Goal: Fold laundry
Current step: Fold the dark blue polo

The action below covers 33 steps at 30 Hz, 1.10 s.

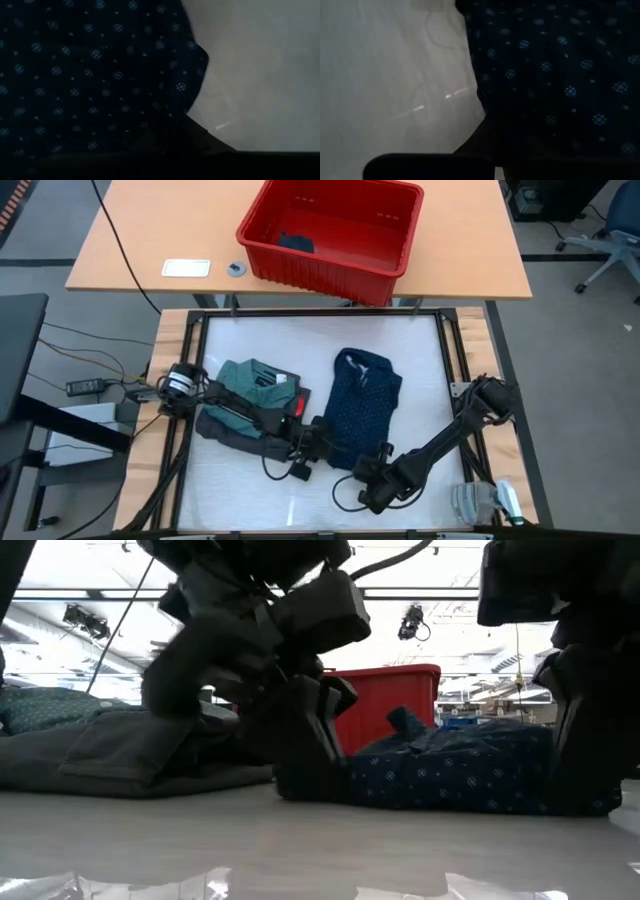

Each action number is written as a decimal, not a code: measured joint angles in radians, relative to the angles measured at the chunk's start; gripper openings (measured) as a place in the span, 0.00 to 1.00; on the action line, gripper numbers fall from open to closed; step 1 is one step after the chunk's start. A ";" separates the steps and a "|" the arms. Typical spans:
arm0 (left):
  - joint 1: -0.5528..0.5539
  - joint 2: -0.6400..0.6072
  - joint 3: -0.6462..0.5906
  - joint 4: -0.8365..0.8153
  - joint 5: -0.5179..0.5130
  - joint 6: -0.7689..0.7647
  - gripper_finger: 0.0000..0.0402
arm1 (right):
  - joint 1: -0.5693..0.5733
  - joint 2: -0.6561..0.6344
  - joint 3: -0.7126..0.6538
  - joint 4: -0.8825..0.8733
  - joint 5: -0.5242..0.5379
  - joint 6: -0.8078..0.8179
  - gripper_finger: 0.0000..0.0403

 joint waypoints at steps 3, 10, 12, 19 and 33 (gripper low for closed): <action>-0.020 -0.013 0.045 -0.095 0.065 -0.058 0.04 | 0.002 -0.036 -0.004 0.044 -0.113 0.010 0.02; -0.034 -0.084 0.293 -0.456 0.108 -0.103 0.04 | 0.019 -0.284 -0.004 0.057 -0.083 -0.063 0.01; -0.017 -0.087 0.372 -0.545 0.086 -0.076 0.04 | -0.007 -0.352 -0.007 -0.031 -0.026 -0.093 0.01; 0.115 -0.095 0.619 -0.784 -0.024 -0.058 0.04 | -0.227 -0.526 -0.012 -0.263 0.050 -0.288 0.00; 0.615 -0.052 0.480 -0.663 0.046 -0.041 0.04 | -0.903 -0.592 -0.342 0.077 -0.189 -0.682 0.00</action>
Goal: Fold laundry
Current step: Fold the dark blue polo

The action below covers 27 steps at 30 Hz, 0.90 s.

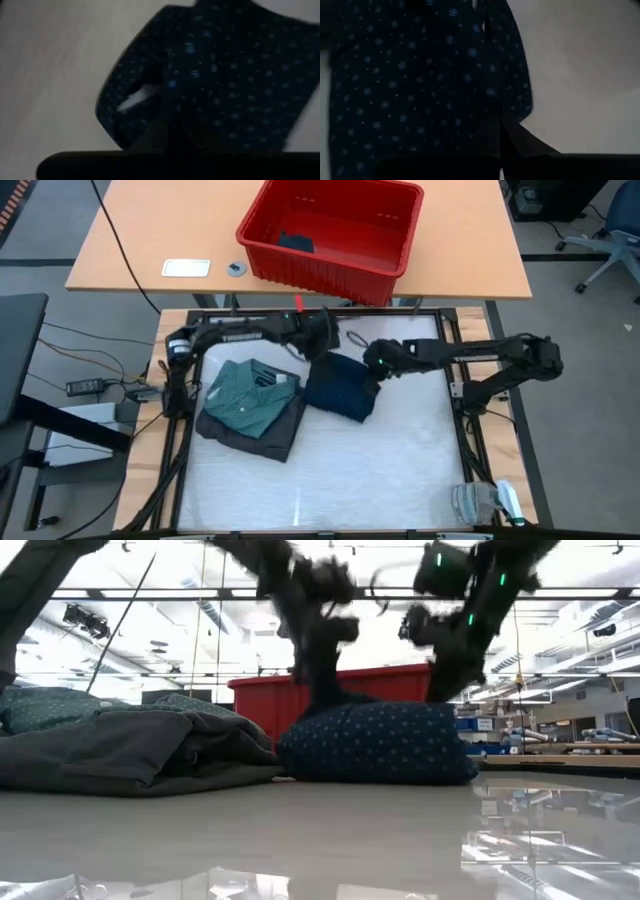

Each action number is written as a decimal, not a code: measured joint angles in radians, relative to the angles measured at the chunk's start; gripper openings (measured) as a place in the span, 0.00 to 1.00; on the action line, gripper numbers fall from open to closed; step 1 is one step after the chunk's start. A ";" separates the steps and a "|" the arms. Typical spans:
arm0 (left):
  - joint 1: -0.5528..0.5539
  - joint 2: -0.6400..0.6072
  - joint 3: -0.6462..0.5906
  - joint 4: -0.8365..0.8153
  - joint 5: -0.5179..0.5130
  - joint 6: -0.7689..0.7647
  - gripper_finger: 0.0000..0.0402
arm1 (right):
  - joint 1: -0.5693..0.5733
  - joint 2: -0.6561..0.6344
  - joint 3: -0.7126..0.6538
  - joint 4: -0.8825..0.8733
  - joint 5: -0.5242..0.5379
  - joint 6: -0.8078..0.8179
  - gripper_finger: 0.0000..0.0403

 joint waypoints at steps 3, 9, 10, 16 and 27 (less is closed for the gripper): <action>0.085 0.016 -0.097 0.239 0.080 -0.007 0.05 | -0.090 0.024 -0.090 0.112 -0.022 0.028 0.01; 0.172 0.041 -0.170 0.573 0.131 -0.021 0.12 | -0.199 0.027 -0.131 0.141 -0.013 0.062 0.09; 0.181 0.047 -0.167 0.615 0.126 -0.019 0.14 | -0.213 0.016 -0.132 0.132 -0.013 0.063 0.11; 0.205 0.071 -0.170 0.635 0.127 -0.003 0.25 | -0.266 -0.073 -0.061 0.120 0.016 0.098 0.25; 0.261 -0.045 -0.167 0.641 0.110 -0.128 0.31 | -0.298 0.033 -0.029 0.469 -0.426 0.001 0.26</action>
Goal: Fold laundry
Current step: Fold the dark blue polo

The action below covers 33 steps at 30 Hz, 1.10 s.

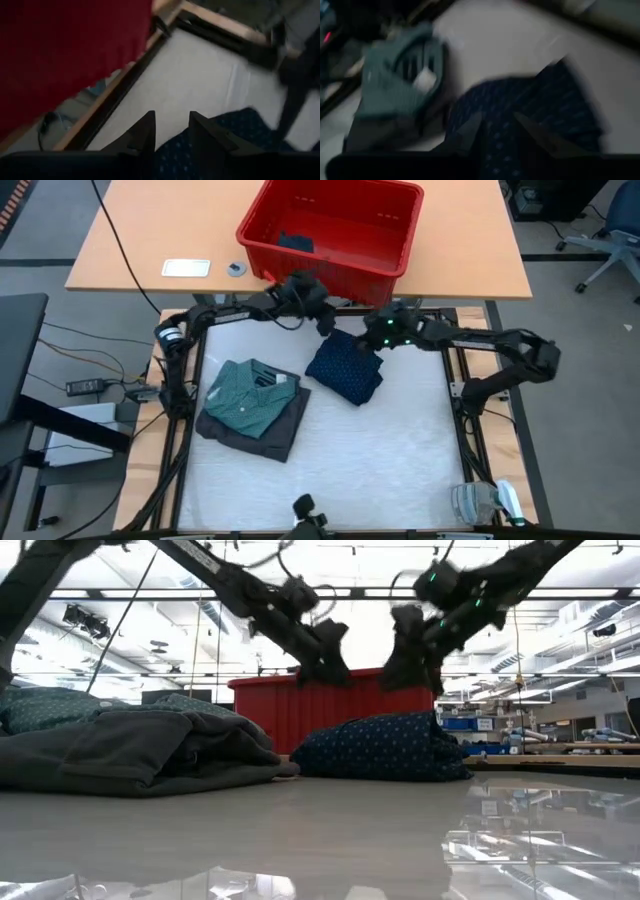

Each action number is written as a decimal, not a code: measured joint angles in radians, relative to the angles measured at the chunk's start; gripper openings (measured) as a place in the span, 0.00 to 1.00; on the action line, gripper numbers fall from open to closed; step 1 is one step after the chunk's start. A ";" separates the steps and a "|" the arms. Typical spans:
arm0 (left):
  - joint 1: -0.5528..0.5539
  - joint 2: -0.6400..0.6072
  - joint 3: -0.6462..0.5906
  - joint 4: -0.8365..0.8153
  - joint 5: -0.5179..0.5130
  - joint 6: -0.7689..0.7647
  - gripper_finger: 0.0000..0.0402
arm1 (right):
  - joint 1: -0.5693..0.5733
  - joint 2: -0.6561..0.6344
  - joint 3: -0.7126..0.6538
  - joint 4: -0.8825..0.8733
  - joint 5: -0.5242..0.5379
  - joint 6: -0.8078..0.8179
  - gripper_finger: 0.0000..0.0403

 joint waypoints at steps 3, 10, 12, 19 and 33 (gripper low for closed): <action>0.016 -0.056 0.000 -0.031 -0.023 -0.111 0.31 | 0.015 0.097 0.000 -0.012 -0.072 -0.025 0.21; -0.049 -0.187 0.000 -0.177 -0.020 -0.206 0.31 | 0.101 0.249 0.000 -0.035 -0.057 -0.066 0.10; -0.094 -0.207 -0.001 -0.244 -0.027 -0.222 0.31 | 0.133 0.259 0.000 -0.064 -0.054 -0.049 0.06; -0.313 -0.228 -0.001 -0.510 -0.248 -0.291 0.31 | 0.288 0.139 -0.103 -0.171 0.059 0.033 0.03; -0.557 -0.231 -0.002 -0.618 -0.396 -0.461 0.31 | 0.749 -0.419 -0.466 -0.414 -0.218 0.338 0.03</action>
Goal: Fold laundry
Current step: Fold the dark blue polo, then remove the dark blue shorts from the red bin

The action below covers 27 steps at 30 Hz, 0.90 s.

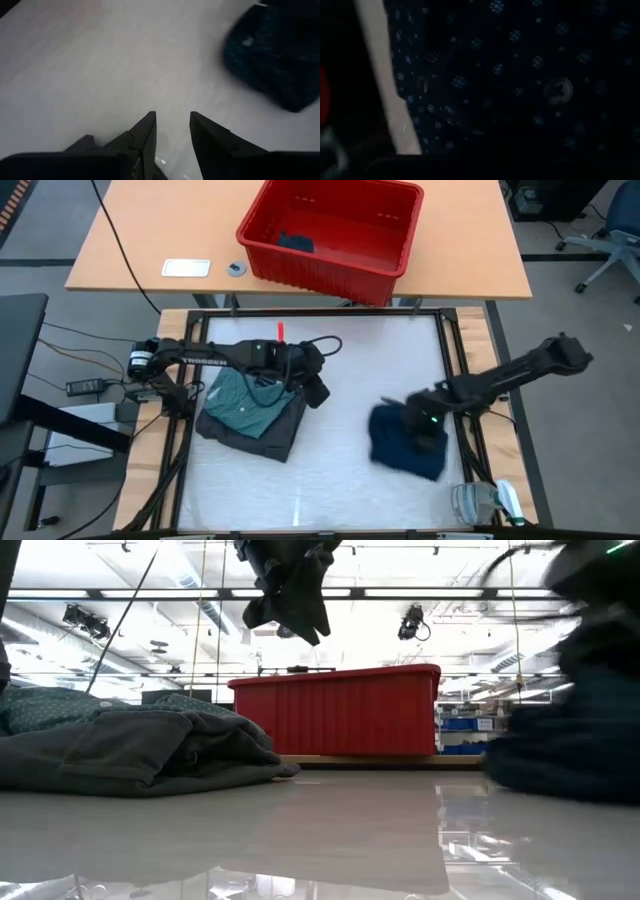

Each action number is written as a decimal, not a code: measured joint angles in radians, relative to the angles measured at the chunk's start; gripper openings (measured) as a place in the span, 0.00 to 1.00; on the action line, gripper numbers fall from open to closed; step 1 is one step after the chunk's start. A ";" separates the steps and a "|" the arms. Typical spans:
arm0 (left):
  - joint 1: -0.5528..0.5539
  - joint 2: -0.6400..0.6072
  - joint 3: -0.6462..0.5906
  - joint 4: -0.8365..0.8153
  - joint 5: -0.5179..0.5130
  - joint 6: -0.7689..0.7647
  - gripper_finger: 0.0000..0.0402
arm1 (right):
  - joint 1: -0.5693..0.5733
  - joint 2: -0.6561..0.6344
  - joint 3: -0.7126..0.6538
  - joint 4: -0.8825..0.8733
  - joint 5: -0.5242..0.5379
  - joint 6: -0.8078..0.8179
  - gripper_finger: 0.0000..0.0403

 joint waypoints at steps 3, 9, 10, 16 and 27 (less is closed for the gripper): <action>-0.001 -0.005 0.000 -0.001 0.002 -0.010 0.31 | 0.144 -0.097 -0.001 -0.001 -0.046 0.082 0.03; 0.000 -0.027 0.000 -0.028 -0.011 -0.051 0.30 | 0.255 -0.235 0.061 0.020 0.133 0.150 0.08; 0.006 -0.028 0.000 -0.055 -0.024 -0.061 0.29 | 0.254 -0.248 0.073 0.023 0.187 0.147 0.09; 0.055 -0.016 -0.049 -0.238 -0.031 -0.104 0.20 | 0.211 -0.277 0.084 0.016 0.478 0.145 0.08; 0.059 -0.181 -0.551 -0.180 0.203 -0.227 0.02 | 0.187 -0.246 0.085 0.023 0.613 0.212 0.03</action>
